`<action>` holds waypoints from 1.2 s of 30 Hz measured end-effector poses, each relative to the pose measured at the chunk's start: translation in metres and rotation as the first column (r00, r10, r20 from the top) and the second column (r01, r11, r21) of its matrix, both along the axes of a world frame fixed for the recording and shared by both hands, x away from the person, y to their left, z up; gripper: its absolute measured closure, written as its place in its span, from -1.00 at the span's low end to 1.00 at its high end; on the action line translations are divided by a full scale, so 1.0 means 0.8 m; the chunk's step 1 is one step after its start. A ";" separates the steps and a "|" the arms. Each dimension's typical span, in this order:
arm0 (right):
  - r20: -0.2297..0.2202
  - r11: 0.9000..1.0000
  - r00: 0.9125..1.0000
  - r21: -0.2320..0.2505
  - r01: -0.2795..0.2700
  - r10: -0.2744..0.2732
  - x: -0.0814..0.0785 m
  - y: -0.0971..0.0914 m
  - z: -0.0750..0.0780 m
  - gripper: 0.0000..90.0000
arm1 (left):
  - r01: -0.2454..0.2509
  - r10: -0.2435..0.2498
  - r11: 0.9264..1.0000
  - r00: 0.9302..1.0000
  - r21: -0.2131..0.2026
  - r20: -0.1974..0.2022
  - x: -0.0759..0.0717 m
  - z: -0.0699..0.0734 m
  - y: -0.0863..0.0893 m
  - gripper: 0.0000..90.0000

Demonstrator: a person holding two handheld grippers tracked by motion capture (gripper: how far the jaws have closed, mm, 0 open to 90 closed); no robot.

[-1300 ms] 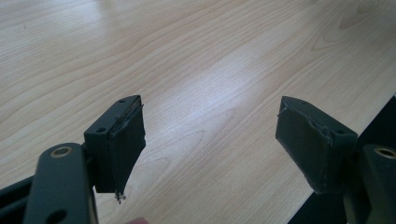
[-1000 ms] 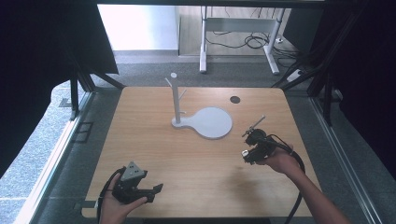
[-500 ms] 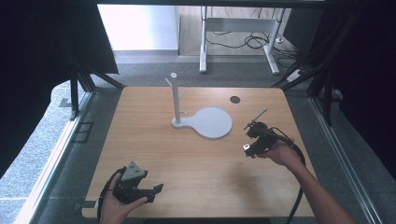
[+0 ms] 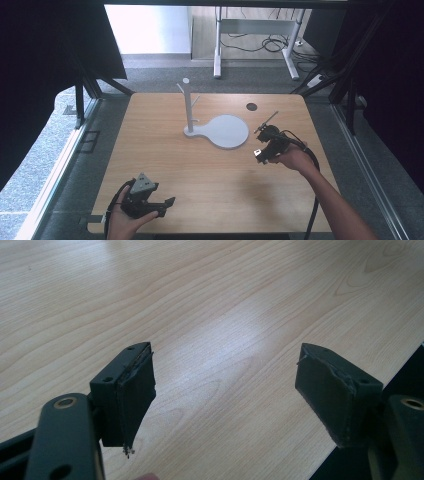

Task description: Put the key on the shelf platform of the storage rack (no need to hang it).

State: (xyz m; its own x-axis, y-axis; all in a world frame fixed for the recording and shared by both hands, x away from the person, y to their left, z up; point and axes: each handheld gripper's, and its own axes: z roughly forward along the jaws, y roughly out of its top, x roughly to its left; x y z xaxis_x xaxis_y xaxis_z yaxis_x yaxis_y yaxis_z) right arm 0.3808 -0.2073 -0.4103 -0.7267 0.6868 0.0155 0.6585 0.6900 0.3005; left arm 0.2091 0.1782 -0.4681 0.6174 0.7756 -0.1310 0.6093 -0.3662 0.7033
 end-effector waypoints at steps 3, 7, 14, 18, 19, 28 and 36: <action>0.003 1.000 1.000 0.003 -0.008 0.007 0.006 0.007 0.003 0.50 | -0.001 0.001 1.000 1.000 0.001 -0.002 0.000 -0.001 -0.001 -0.46; -0.003 1.000 1.000 0.006 -0.012 0.012 0.014 0.015 0.005 0.50 | -0.001 0.001 1.000 1.000 0.000 -0.001 0.000 -0.001 -0.001 -0.46; -0.006 1.000 1.000 0.011 -0.015 0.015 0.025 0.022 0.004 0.50 | -0.007 0.007 1.000 1.000 0.001 -0.002 0.001 -0.001 0.001 -0.46; -0.004 1.000 1.000 0.013 -0.016 0.016 0.034 0.027 0.006 0.50 | -0.009 0.009 1.000 1.000 0.002 -0.003 0.001 -0.002 0.001 -0.46; -0.006 1.000 1.000 0.014 -0.016 0.016 0.035 0.028 0.006 0.50 | -0.008 0.008 1.000 1.000 0.002 -0.003 0.001 -0.002 0.001 -0.46; -0.009 1.000 1.000 0.002 -0.014 0.014 0.048 0.037 0.008 0.50 | -0.012 0.012 1.000 1.000 0.002 -0.005 0.001 -0.002 0.002 -0.46; -0.013 1.000 1.000 0.000 -0.021 0.021 0.056 0.049 0.010 0.50 | -0.008 0.008 1.000 1.000 0.004 -0.002 0.001 -0.002 0.003 -0.46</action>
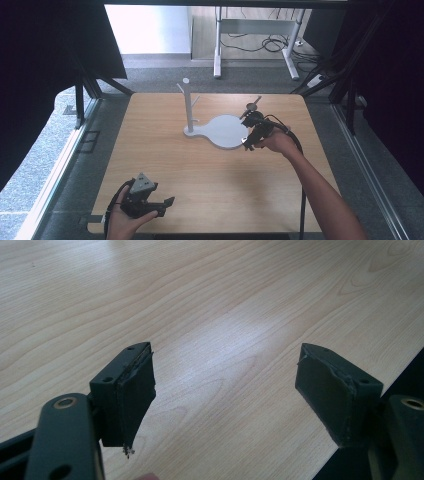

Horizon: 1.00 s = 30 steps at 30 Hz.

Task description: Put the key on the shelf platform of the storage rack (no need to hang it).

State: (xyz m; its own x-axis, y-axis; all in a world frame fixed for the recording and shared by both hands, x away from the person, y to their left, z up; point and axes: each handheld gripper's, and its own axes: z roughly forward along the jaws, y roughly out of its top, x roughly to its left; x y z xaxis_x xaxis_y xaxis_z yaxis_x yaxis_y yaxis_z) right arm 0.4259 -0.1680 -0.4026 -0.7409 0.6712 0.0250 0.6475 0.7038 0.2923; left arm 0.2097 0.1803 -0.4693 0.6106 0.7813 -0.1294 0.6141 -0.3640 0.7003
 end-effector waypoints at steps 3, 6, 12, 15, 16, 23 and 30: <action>0.001 1.000 1.000 0.001 -0.003 0.003 0.004 0.002 0.002 0.50 | -0.002 0.002 1.000 1.000 -0.001 0.000 0.000 0.000 0.001 -0.46; 0.002 1.000 1.000 -0.001 -0.002 0.002 0.006 0.003 0.002 0.50 | -0.001 0.001 1.000 1.000 -0.003 0.001 0.000 0.001 0.001 -0.46; -0.001 1.000 1.000 0.005 0.005 -0.005 0.011 0.002 0.000 0.50 | 0.002 -0.002 1.000 1.000 -0.002 -0.002 0.000 0.000 -0.002 -0.46; -0.002 1.000 1.000 0.008 0.010 -0.010 0.015 0.001 -0.001 0.50 | 0.003 -0.003 1.000 1.000 -0.002 -0.003 0.000 0.000 -0.002 -0.46; -0.005 1.000 1.000 0.009 0.015 -0.015 0.016 0.001 -0.002 0.50 | 0.003 -0.003 1.000 1.000 -0.002 -0.003 0.000 0.000 -0.002 -0.46; -0.003 1.000 1.000 0.009 0.019 -0.019 0.024 0.002 -0.001 0.50 | 0.016 -0.016 1.000 1.000 -0.001 -0.006 0.000 -0.002 -0.007 -0.46; -0.003 1.000 1.000 0.009 0.022 -0.022 0.035 0.009 -0.001 0.50 | 0.018 -0.018 1.000 1.000 -0.003 -0.005 0.000 -0.001 -0.007 -0.46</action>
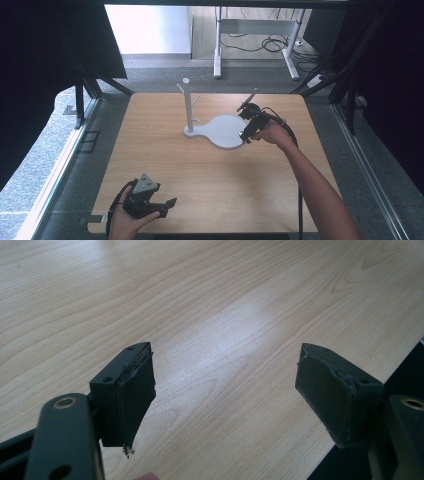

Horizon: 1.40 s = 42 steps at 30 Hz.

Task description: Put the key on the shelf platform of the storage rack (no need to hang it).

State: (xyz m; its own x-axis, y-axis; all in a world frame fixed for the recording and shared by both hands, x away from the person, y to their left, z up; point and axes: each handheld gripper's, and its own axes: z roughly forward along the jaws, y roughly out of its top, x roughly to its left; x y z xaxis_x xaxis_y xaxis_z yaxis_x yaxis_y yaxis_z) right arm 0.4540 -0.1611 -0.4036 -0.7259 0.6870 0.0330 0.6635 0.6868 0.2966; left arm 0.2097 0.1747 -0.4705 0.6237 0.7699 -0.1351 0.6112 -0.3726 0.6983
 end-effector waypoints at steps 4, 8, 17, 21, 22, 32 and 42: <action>-0.007 1.000 1.000 -0.003 0.003 -0.003 0.007 0.006 -0.004 0.50 | 0.000 0.000 1.000 1.000 0.000 -0.001 0.000 0.000 0.001 -0.46; -0.009 1.000 1.000 0.000 0.001 -0.001 0.015 0.010 -0.008 0.50 | -0.001 0.001 1.000 1.000 -0.002 0.000 0.000 0.000 0.001 -0.46; -0.011 1.000 1.000 0.012 -0.006 0.007 0.029 0.027 -0.010 0.50 | -0.004 0.004 1.000 1.000 -0.005 0.006 -0.002 0.002 0.004 -0.46; -0.011 1.000 1.000 0.004 -0.010 0.010 0.034 0.033 -0.014 0.50 | -0.008 0.008 1.000 1.000 -0.004 0.005 -0.001 0.002 0.005 -0.46; -0.014 1.000 1.000 0.002 -0.012 0.012 0.035 0.034 -0.014 0.50 | -0.008 0.008 1.000 1.000 -0.005 0.005 -0.001 0.002 0.004 -0.46; -0.014 1.000 1.000 0.006 -0.006 0.006 0.054 0.042 -0.020 0.50 | -0.006 0.006 1.000 1.000 -0.013 0.003 0.000 0.000 0.006 -0.46; -0.026 1.000 1.000 -0.003 0.008 -0.008 0.068 0.046 -0.039 0.50 | -0.005 0.005 1.000 1.000 -0.014 0.006 0.000 0.001 0.008 -0.47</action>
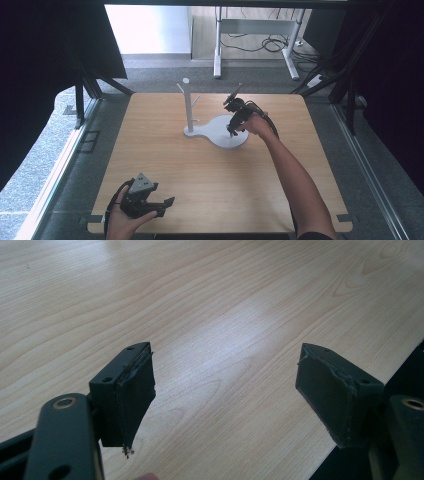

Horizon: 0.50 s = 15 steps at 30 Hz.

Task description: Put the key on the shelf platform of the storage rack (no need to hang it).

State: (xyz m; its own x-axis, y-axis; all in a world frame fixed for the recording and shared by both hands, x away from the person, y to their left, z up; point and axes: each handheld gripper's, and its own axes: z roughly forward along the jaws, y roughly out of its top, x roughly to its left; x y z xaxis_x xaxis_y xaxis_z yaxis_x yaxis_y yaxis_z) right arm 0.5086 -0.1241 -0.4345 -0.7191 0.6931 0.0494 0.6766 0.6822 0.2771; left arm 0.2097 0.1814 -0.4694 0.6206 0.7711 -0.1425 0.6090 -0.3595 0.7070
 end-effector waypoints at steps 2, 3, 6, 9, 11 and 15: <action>-0.003 1.000 1.000 0.001 0.001 -0.001 0.002 0.001 -0.002 0.50 | 0.000 0.000 1.000 1.000 0.000 0.000 0.000 0.000 0.000 -0.47; -0.001 1.000 1.000 0.000 0.003 -0.003 0.003 0.002 -0.003 0.50 | 0.000 0.000 1.000 1.000 0.001 0.000 0.000 0.000 0.000 -0.47; -0.003 1.000 1.000 0.004 0.014 -0.014 0.006 0.003 -0.007 0.50 | -0.002 0.002 1.000 1.000 -0.001 0.000 0.000 0.000 0.000 -0.47; 0.003 1.000 1.000 0.008 0.026 -0.026 0.009 0.001 -0.010 0.50 | -0.004 0.004 1.000 1.000 -0.002 0.001 -0.001 0.001 0.001 -0.47; 0.007 0.999 0.999 0.011 0.034 -0.034 0.011 0.000 -0.011 0.50 | -0.003 0.003 1.000 1.000 -0.001 0.001 -0.001 0.000 0.001 -0.47; 0.010 0.999 0.999 0.011 0.038 -0.038 0.013 0.000 -0.014 0.50 | -0.001 0.001 1.000 1.000 -0.001 -0.001 0.000 0.000 0.000 -0.47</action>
